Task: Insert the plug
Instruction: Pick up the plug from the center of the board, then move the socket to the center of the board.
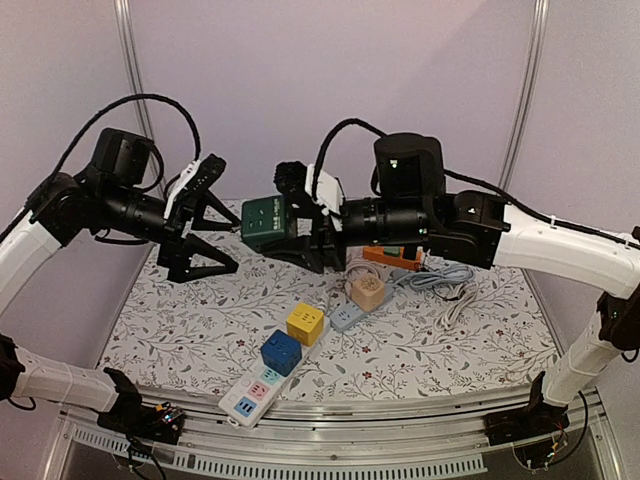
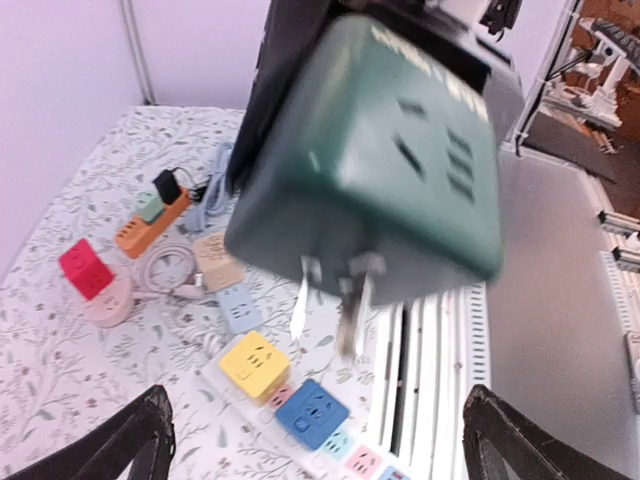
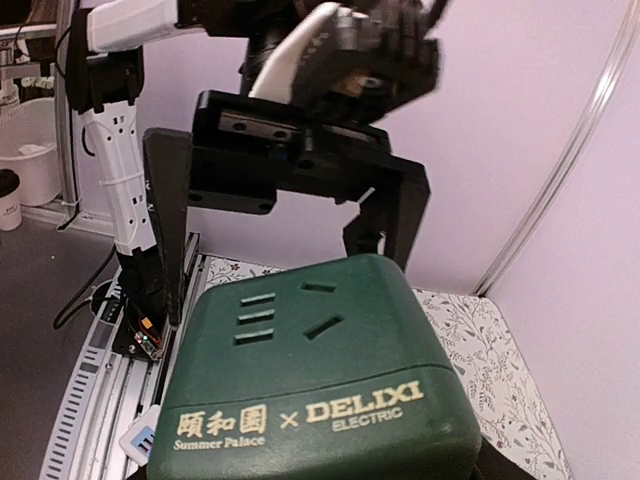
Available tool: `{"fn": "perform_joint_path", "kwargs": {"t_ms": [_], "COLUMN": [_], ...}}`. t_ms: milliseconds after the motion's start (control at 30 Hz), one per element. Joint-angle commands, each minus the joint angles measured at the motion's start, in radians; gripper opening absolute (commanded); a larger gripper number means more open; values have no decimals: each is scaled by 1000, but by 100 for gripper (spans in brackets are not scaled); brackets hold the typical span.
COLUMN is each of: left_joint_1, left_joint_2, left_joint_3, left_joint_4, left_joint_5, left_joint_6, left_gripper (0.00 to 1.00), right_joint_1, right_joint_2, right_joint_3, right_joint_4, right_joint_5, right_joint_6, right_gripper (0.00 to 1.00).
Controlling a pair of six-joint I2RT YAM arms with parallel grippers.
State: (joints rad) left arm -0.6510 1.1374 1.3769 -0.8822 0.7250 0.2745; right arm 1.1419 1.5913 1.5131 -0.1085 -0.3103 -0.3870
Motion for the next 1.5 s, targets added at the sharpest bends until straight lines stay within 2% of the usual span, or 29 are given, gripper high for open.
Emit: {"fn": "perform_joint_path", "kwargs": {"t_ms": [0,233,300,367,433,500,733,800,967,1133,1267,1467], "left_joint_1": [78,97,93,58,-17,-140,-463,-547,-694,-731,-725,-661], "left_joint_2": [-90,-163,-146,-133,-123,-112,23,49,91,51,70,94], "left_joint_3": [1,-196,-268,-361,-435,-470,-457,-480,-572,-670,-736,-779], "left_joint_4": [-189,-360,-446,-454,-436,-422,-326,-267,-151,8,217,303], "left_joint_5": [-173,-406,-466,-527,-574,-612,-757,-794,-768,-733,-800,-776], "left_joint_6": [307,466,493,484,463,461,546,590,619,655,686,699], "left_gripper": [99,99,91,78,73,71,64,58,56,63,64,56], "right_joint_1": [-53,-54,-53,-52,-56,-70,-109,-117,-153,-185,-189,-192], "right_joint_2": [37,158,182,192,188,184,114,91,37,-13,-13,5], "right_joint_3": [114,292,306,301,291,277,153,112,24,-30,-32,-29], "right_joint_4": [-293,-551,-575,-588,-597,-606,-613,-613,-615,-614,-623,-624], "right_joint_5": [-3,22,27,67,109,149,278,298,298,288,279,274], "right_joint_6": [320,548,607,663,701,742,809,810,810,800,771,753], "right_gripper": [0,0,0,0,0,0,0,0,0,0,0,0]}}
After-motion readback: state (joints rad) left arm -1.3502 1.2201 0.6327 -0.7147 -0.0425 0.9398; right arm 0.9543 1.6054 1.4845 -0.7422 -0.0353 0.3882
